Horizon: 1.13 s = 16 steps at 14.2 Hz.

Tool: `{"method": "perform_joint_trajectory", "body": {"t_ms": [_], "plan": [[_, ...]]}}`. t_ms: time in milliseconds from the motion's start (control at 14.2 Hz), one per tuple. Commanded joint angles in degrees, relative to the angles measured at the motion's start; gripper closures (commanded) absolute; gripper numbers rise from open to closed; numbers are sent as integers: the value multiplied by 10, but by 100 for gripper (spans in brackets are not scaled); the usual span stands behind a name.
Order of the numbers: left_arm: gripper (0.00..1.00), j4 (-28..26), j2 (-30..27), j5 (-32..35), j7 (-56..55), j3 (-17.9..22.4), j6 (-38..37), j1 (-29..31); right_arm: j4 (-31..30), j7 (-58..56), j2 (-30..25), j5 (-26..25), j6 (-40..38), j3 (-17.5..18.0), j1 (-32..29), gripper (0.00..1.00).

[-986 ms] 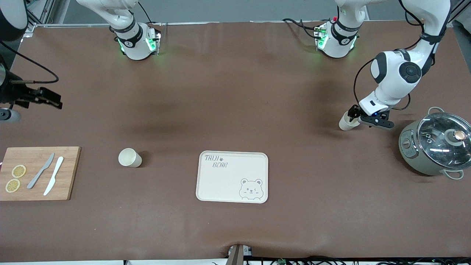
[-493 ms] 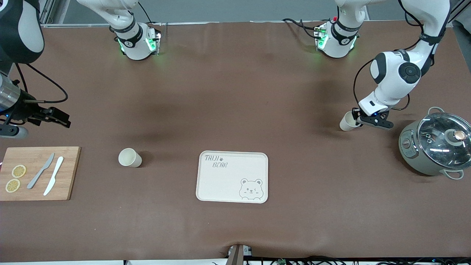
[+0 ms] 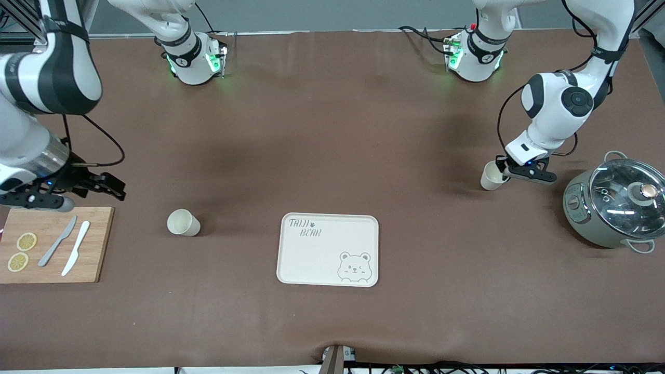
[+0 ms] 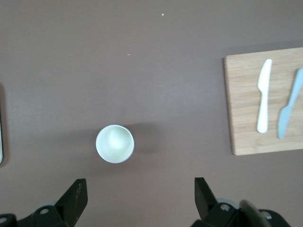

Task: Place white IKEA cup upright on tray with both arms
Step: 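Carry the cup toward the tray while the right gripper reaches the other cup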

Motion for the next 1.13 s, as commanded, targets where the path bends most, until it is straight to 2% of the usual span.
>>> {"method": "perform_joint_trajectory", "body": {"t_ms": [0, 141, 423, 634, 845, 1056], "plan": [[100, 45, 8, -11, -52, -42, -29, 0, 0, 17, 27, 10, 30, -1, 12, 0], [100, 103, 11, -11, -95, -75, -99, -1, -9, 17, 42, 8, 56, -1, 15, 0], [100, 241, 43, -10, -181, -126, -248, -19, -54, 14, 76, -1, 162, -2, 15, 0], [100, 347, 92, -8, -233, -126, -333, -64, -60, 14, 101, -8, 198, -2, 14, 0], [100, 473, 166, -3, -283, -125, -417, -110, -60, 9, 116, -10, 211, -3, 10, 0], [100, 551, 224, -1, -321, -123, -440, -142, -60, 9, 128, -40, 222, -3, 5, 0]]}}
